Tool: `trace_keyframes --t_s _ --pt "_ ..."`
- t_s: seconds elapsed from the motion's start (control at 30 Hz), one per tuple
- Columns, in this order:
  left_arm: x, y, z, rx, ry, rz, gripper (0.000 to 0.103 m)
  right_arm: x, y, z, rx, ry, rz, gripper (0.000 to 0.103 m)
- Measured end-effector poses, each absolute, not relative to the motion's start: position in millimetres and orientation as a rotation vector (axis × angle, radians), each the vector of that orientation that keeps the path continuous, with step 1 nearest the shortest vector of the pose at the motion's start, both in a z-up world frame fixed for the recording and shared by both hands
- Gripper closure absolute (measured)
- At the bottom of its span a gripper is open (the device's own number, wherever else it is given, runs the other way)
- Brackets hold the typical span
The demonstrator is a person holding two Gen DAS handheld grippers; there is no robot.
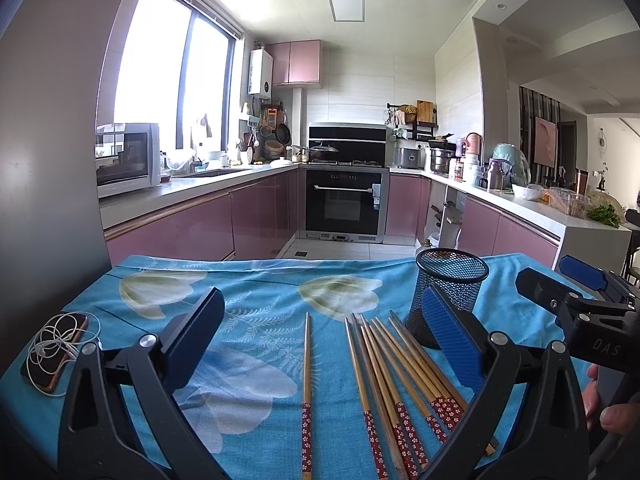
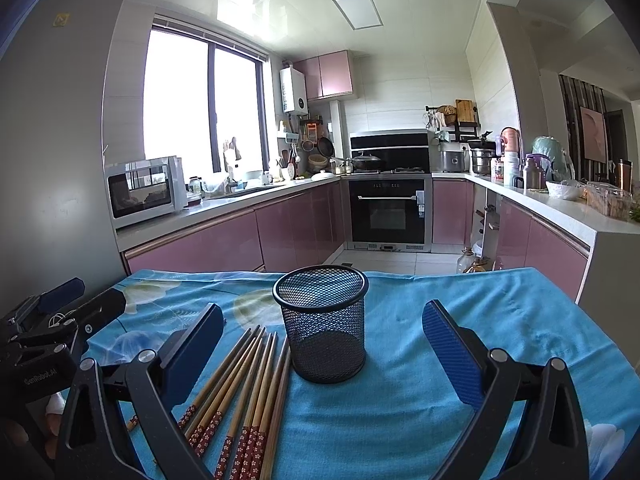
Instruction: Organize utensils
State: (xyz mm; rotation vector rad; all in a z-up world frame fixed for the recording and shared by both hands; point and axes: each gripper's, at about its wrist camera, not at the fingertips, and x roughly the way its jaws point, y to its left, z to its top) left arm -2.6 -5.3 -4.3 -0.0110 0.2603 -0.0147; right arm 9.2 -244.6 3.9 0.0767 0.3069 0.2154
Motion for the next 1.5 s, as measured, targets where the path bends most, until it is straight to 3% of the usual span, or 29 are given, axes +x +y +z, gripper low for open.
trace_keyframes --t_s 0.57,0.8,1.0,1.17,1.27,1.5 --pt "4 -3 -7 0.001 0.285 -0.018 0.006 20 -250 1 0.079 0.346 0.237 0.007" --pt "29 6 -19 0.049 0.428 -0.038 0.006 38 -241 -19 0.054 0.509 0.306 0.007" --pt "59 13 -47 0.103 0.595 -0.054 0.007 60 -224 -44 0.004 0.688 0.362 0.031" --pt "83 16 -65 0.103 0.684 -0.084 0.024 76 -214 -65 -0.019 0.809 0.388 0.059" --pt "95 16 -73 0.090 0.733 -0.106 0.033 85 -211 -72 -0.020 0.862 0.403 0.066" --pt "123 9 -90 0.087 0.837 -0.150 0.047 95 -201 -75 -0.051 0.907 0.419 0.070"
